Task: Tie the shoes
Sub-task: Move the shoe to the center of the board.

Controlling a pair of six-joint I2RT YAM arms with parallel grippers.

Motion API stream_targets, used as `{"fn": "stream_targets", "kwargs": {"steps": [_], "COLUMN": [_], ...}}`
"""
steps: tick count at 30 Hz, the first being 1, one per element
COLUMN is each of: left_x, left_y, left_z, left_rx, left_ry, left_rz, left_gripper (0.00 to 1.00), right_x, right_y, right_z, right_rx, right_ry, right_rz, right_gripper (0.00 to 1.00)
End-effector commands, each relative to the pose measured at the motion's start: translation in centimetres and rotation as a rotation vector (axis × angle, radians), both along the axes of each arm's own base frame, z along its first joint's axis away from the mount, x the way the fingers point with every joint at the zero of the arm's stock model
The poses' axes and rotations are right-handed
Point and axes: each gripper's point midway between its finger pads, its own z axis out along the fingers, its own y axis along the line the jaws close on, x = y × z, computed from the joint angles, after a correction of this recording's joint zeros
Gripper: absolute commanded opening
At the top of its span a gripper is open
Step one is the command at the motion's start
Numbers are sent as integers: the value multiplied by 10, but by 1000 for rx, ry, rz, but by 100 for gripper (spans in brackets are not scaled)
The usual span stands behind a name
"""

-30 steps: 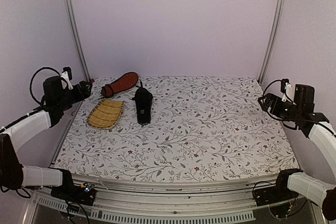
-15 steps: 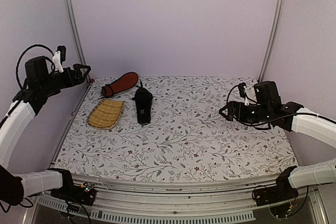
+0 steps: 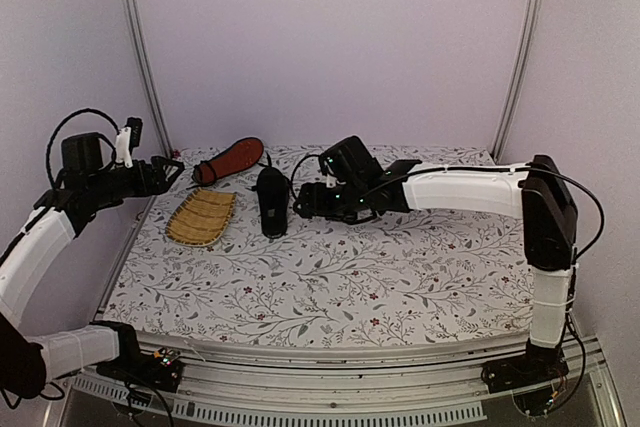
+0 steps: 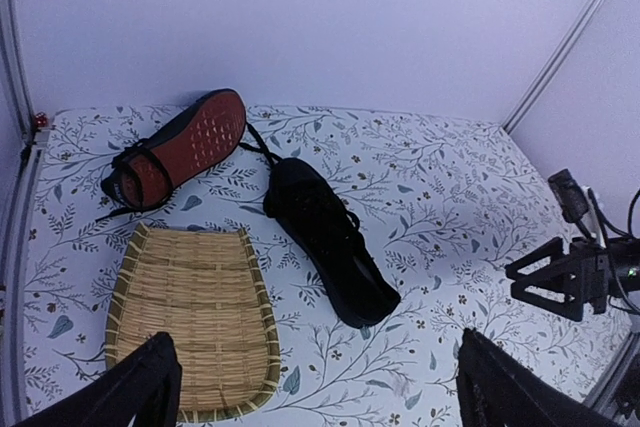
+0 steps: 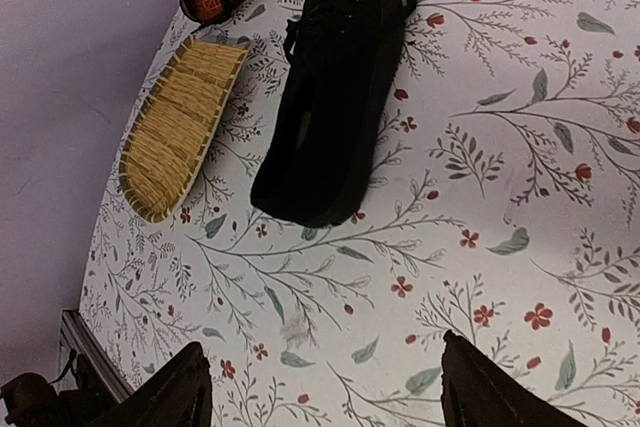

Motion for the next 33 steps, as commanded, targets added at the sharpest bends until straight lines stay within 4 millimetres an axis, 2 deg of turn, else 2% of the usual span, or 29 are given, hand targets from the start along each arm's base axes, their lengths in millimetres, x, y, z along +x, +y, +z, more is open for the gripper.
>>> {"fn": "stream_targets", "kwargs": {"steps": [1, 3, 4, 5, 7, 9, 14, 18, 22, 28, 31, 32, 33], "left_x": [-2, -2, -1, 0, 1, 2, 7, 9, 11, 13, 14, 14, 14], "left_y": [1, 0, 0, 1, 3, 4, 8, 10, 12, 15, 19, 19, 21], "left_z": [-3, -7, -10, -13, -17, -20, -30, -37, -43, -47, -49, -50, -50], "left_rx": [7, 3, 3, 4, 8, 12, 22, 27, 30, 34, 43, 46, 49], "left_ry": [-11, 2, 11, 21, 34, 45, 80, 103, 128, 140, 147, 149, 150], "left_rz": [-4, -7, -7, -2, 6, 11, 31, 41, 52, 65, 81, 86, 91], "left_gripper": [96, 96, 96, 96, 96, 96, 96, 96, 96, 96, 96, 96, 96], "right_x": [25, 36, 40, 43, 48, 54, 66, 74, 79, 79, 75, 74, 72], "right_y": [36, 54, 63, 72, 87, 99, 110, 111, 109, 109, 111, 113, 114], "right_z": [-26, -34, -47, -49, -67, -68, -77, -90, -97, -104, -109, -110, -109], "right_rx": [-5, 7, -1, 10, 10, 31, 33, -9, -40, -70, -78, -76, -73], "right_ry": [19, 11, 13, 6, 2, -29, -94, -118, -142, -163, -165, -162, -159], "right_rz": [-33, -17, 2, 19, 53, 82, 96, 88, 76, 105, 131, 138, 146], "right_gripper": [78, 78, 79, 79, 81, 83, 84, 80, 71, 66, 53, 47, 36]}}
